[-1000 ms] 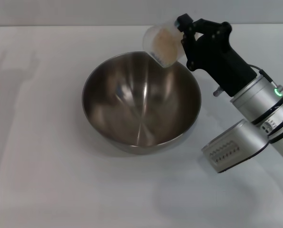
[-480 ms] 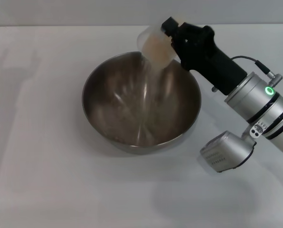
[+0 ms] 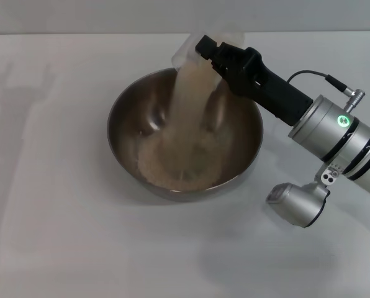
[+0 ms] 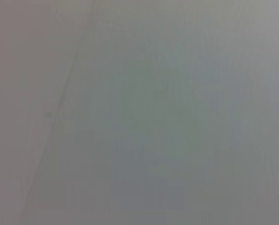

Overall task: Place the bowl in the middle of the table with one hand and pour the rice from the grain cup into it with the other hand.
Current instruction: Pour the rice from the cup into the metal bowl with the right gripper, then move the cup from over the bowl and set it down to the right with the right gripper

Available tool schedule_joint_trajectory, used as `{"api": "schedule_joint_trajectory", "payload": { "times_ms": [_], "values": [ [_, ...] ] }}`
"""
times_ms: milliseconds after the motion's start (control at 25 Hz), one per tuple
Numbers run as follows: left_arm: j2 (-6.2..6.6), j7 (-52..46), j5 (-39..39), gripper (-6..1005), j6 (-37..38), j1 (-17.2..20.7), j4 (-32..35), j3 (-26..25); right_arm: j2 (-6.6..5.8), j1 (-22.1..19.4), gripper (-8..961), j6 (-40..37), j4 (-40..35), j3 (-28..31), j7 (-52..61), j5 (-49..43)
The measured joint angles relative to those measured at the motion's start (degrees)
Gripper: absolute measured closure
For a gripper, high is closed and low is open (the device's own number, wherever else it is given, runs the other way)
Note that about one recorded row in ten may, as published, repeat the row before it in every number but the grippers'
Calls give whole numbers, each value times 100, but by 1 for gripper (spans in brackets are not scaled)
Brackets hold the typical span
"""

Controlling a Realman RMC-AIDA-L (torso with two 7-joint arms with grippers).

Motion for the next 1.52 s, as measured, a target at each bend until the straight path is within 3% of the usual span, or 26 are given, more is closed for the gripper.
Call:
{"api": "schedule_joint_trajectory", "payload": {
  "times_ms": [560,680,760,800,840,1080,1200,1520],
  "values": [
    [-10,-8,0,186,-79,-15,-16,10,-5,70,942,-315,-291,-15,-554,-335],
    [-16,-9,0,186,-73,-5,-23,9,0,-58,942,-327,-26,238,216,-204],
    [-17,-9,-1,186,-59,-1,-24,9,12,-221,943,-329,296,555,1199,16],
    [-18,-9,0,186,-49,4,-24,9,31,-409,943,-327,681,820,2348,434],
    [-18,-9,0,186,-49,4,-24,9,31,-409,943,-327,681,820,2348,434],
    [-18,-9,0,185,5,21,19,9,44,-848,942,-108,1504,895,5543,2007],
    [-18,-9,0,185,58,40,58,9,48,-983,942,482,1592,876,6958,3099],
    [-18,-9,0,185,167,29,127,3,21,-971,943,1972,1493,954,7714,3554]
  ]
}}
